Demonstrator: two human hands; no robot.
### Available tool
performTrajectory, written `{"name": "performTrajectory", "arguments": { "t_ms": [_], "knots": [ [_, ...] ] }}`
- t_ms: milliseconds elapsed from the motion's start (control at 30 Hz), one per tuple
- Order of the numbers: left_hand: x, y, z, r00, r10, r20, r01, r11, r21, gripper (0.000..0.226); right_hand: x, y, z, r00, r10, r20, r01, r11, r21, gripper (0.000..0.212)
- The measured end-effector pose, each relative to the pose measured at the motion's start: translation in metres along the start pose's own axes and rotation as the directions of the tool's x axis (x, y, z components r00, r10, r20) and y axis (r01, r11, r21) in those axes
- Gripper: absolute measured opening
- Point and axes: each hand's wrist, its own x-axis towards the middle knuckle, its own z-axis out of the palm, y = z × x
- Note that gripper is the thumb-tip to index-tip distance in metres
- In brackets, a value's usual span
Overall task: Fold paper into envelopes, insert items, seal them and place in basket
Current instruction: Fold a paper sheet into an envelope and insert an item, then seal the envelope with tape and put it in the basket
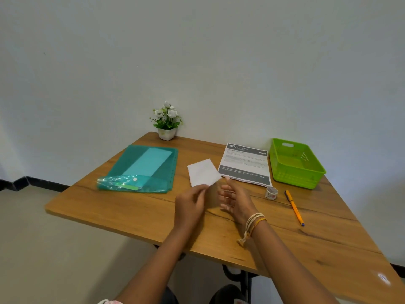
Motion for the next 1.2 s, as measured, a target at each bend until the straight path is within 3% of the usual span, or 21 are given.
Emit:
{"name": "performTrajectory", "arguments": {
  "t_ms": [133, 233, 300, 433, 567, 667, 733, 800, 933, 1067, 1200],
  "knots": [
    [0.028, 0.019, -0.020, 0.955, -0.284, -0.092, 0.233, 0.901, -0.366, 0.019, 0.000, -0.003, 0.006, 1.000, -0.031, 0.001, 0.031, 0.999, 0.022, 0.048],
    [0.043, 0.021, -0.039, 0.884, -0.468, 0.003, 0.396, 0.744, -0.538, 0.012, 0.001, -0.002, 0.010, 0.992, -0.106, -0.072, 0.101, 0.992, -0.070, 0.029],
    [0.047, 0.018, -0.050, 0.829, -0.552, 0.091, 0.470, 0.600, -0.647, 0.011, 0.002, -0.002, 0.009, 0.981, -0.157, -0.116, 0.150, 0.987, -0.067, 0.043],
    [0.049, 0.009, -0.063, 0.756, -0.640, 0.138, 0.522, 0.462, -0.717, 0.010, 0.008, -0.003, -0.002, 0.959, -0.191, -0.208, 0.182, 0.981, -0.063, 0.056],
    [0.053, -0.006, -0.067, 0.687, -0.709, 0.161, 0.578, 0.399, -0.711, 0.011, 0.013, -0.002, -0.014, 0.921, -0.248, -0.301, 0.166, 0.947, -0.275, 0.057],
    [0.058, -0.022, -0.059, 0.675, -0.736, 0.047, 0.635, 0.547, -0.546, 0.013, 0.016, 0.002, -0.025, 0.918, -0.282, -0.278, 0.110, 0.856, -0.505, 0.053],
    [0.062, -0.029, -0.052, 0.742, -0.666, -0.076, 0.629, 0.731, -0.264, 0.021, 0.017, 0.007, -0.033, 0.928, -0.281, -0.247, 0.046, 0.741, -0.670, 0.055],
    [0.064, -0.034, -0.045, 0.822, -0.563, -0.088, 0.569, 0.819, 0.076, 0.026, 0.016, 0.012, -0.040, 0.924, -0.290, -0.250, -0.008, 0.638, -0.770, 0.053],
    [0.059, -0.036, -0.024, 0.858, -0.509, 0.071, 0.410, 0.761, 0.503, 0.018, 0.013, 0.018, -0.058, 0.910, -0.346, -0.226, -0.064, 0.422, -0.904, 0.040],
    [0.044, -0.040, -0.005, 0.919, -0.386, 0.083, 0.222, 0.680, 0.698, 0.023, 0.007, 0.023, -0.076, 0.880, -0.440, -0.181, -0.068, 0.259, -0.964, 0.041],
    [0.029, -0.040, 0.009, 0.977, -0.211, 0.038, 0.084, 0.540, 0.838, 0.029, 0.007, 0.031, -0.091, 0.828, -0.547, -0.123, 0.002, 0.222, -0.975, 0.034]
  ]
}}
